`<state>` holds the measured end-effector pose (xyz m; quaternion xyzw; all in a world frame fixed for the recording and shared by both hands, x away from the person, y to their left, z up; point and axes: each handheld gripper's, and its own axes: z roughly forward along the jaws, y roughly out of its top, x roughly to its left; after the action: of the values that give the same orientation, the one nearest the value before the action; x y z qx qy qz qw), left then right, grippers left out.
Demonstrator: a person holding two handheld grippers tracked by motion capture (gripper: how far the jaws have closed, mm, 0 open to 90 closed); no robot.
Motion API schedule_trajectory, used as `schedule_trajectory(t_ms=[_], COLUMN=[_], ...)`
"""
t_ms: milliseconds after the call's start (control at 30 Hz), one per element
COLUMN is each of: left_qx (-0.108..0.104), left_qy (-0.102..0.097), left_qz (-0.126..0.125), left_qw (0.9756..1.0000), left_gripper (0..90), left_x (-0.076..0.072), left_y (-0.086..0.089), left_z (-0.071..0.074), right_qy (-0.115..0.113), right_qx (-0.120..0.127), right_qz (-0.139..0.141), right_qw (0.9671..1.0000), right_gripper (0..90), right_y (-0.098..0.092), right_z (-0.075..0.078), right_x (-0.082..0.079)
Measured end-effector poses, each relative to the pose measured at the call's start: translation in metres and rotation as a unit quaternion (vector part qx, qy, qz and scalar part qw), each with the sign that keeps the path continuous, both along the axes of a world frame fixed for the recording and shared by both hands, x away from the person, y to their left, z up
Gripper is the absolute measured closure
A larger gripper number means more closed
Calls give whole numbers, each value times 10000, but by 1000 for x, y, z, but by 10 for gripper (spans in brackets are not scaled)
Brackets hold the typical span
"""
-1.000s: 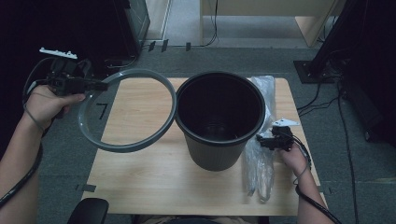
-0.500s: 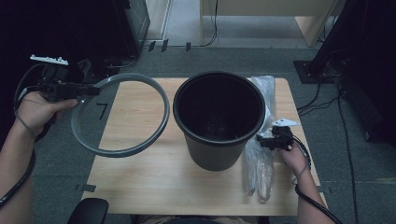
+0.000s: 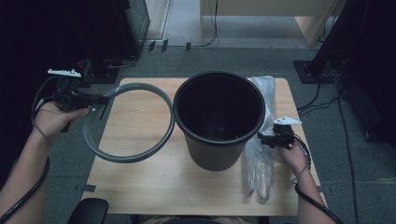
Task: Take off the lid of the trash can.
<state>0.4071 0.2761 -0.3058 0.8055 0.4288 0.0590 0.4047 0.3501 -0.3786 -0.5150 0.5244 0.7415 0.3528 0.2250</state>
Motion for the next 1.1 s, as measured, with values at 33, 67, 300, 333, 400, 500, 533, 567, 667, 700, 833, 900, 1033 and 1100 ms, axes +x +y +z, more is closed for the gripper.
schedule_trajectory(t_ms=[33,67,300,333,400,500,533,567,667,700,833,900,1033,1100], left_qx=[-5,-5,-6,-3,1,-16,-11,-22,-23,-3,12,-10,58,67], left_qy=[3,11,57,67,82,137,141,149,140,123,158,150,133,123], left_qz=[18,-1,-84,-84,-91,-120,-99,-107,-125,-128,-126,-117,-67,-6], left_qw=[10000,10000,9999,9999,9999,9998,9999,9998,9998,9998,9998,9998,9999,9999], left_gripper=[786,786,787,787,787,787,787,787,788,787,787,788,788,788], left_x=[0,0,1,2,3,5,5,6,6,7,6,6,5,6], left_y=[0,0,-5,-6,-9,-11,-11,-12,-14,-15,-17,-15,-13,-11], left_z=[-3,-5,-25,-27,-33,-41,-44,-47,-54,-56,-64,-67,-74,-78], right_qy=[-16,-29,-87,-85,-85,-27,-20,-8,41,59,147,155,148,149], right_qx=[0,13,30,26,20,13,-7,-18,-3,-6,-34,-28,-55,-63], right_qz=[-10,-28,-134,-141,-136,-119,-99,-91,-54,-29,66,49,110,114], right_qw=[10000,10000,9999,9999,9999,9999,9999,10000,10000,10000,9999,9999,9998,9998], right_gripper=[157,157,157,157,157,158,157,159,162,162,163,163,161,161], right_y=[0,0,-4,-4,-4,-5,-5,-5,-4,-4,-2,-1,0,1], right_z=[0,1,2,1,1,-2,-3,-4,-5,-6,-8,-8,-8,-8], right_x=[0,1,4,5,6,9,9,10,10,10,10,11,11,11])
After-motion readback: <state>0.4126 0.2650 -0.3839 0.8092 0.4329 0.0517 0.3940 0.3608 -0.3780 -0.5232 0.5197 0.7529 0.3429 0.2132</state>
